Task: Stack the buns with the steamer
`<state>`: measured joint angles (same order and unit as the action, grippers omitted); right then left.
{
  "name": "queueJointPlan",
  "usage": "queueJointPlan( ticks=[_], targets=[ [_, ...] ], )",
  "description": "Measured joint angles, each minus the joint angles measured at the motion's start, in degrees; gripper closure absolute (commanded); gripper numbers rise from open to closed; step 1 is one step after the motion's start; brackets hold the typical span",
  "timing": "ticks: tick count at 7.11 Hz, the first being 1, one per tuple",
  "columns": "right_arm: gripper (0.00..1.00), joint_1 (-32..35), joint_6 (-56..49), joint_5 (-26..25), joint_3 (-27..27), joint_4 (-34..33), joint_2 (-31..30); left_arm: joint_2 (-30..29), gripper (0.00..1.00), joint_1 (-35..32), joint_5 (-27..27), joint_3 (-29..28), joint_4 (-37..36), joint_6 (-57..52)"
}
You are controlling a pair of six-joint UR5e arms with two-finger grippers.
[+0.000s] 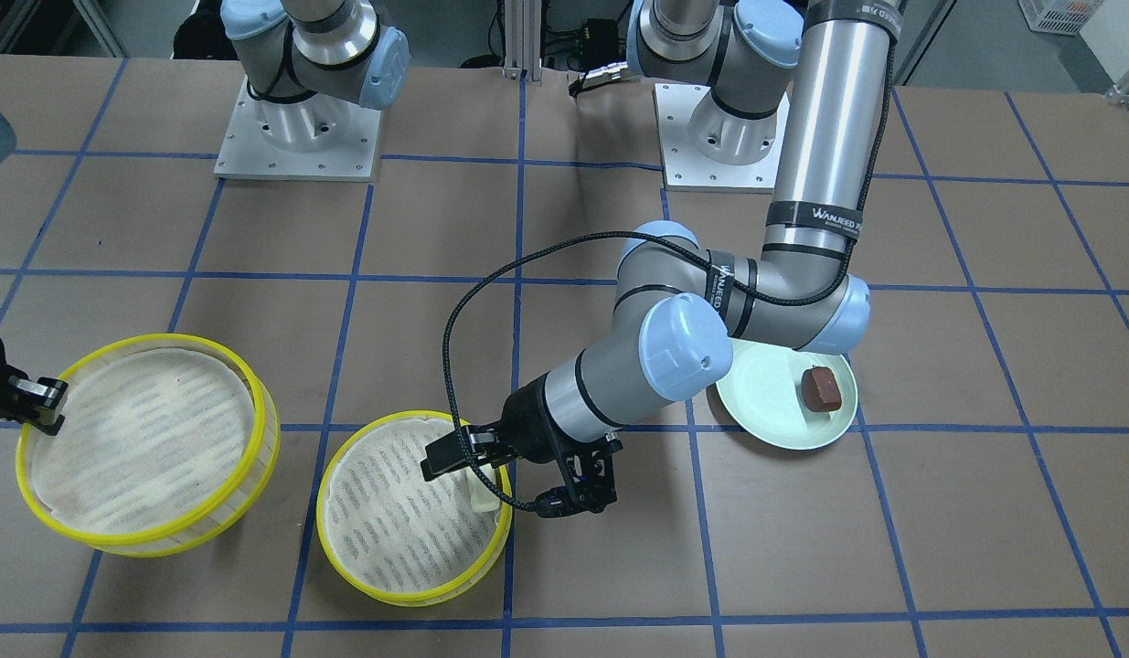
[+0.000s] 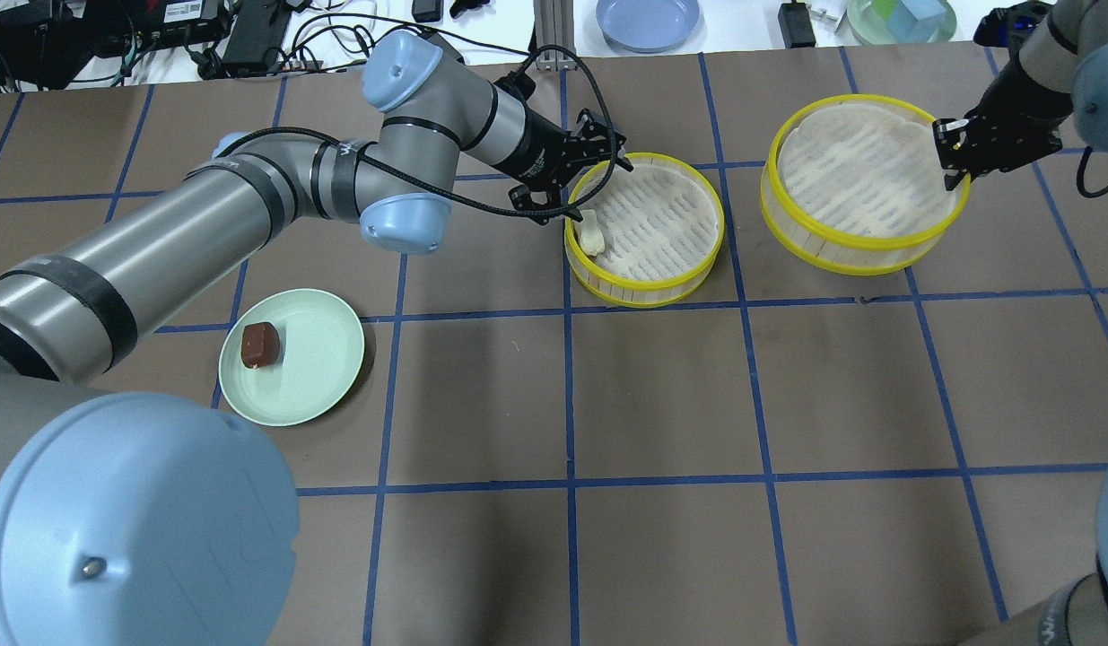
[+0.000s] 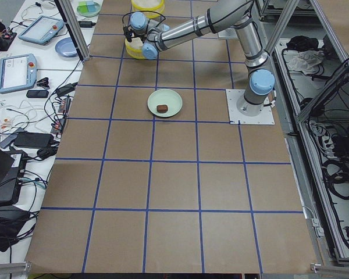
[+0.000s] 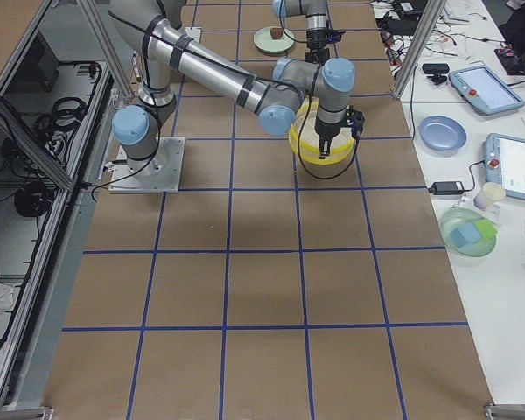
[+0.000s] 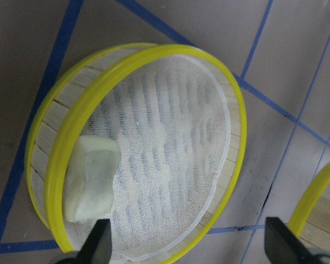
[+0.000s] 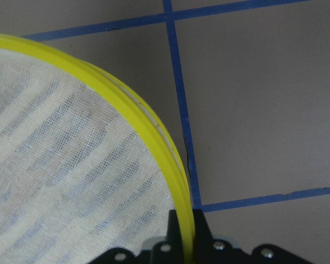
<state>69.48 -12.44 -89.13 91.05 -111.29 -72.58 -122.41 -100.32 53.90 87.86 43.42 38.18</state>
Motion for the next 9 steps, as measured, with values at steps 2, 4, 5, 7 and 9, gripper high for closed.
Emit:
queueJointPlan(
  ticks=[2, 4, 5, 7, 9],
  targets=[
    [1.0, 4.24, 5.44, -0.01, 0.0, 0.0, -0.5, 3.91, 0.0, 4.54, 6.2, -0.1, 5.26, -6.17],
    [1.0, 11.92, 15.75, -0.55, 0.0, -0.06, -0.84, 7.8, 0.0, 9.98, 14.7, 1.03, 15.59, -16.73],
    [1.0, 16.21, 21.64, -1.12, 0.0, -0.35, -0.46, 9.26, 0.0, 12.53, 20.16, 1.6, 21.25, -22.38],
    [1.0, 21.02, 28.78, -1.35, 0.0, -2.32, 1.5, 10.88, 0.0, 18.75, 27.54, 4.36, 29.4, -30.24],
    [1.0, 21.95, 30.14, -1.31, 0.0, -4.63, 3.65, 11.19, 0.0, 26.11, 30.04, 8.87, 31.34, -38.46]
  ],
)
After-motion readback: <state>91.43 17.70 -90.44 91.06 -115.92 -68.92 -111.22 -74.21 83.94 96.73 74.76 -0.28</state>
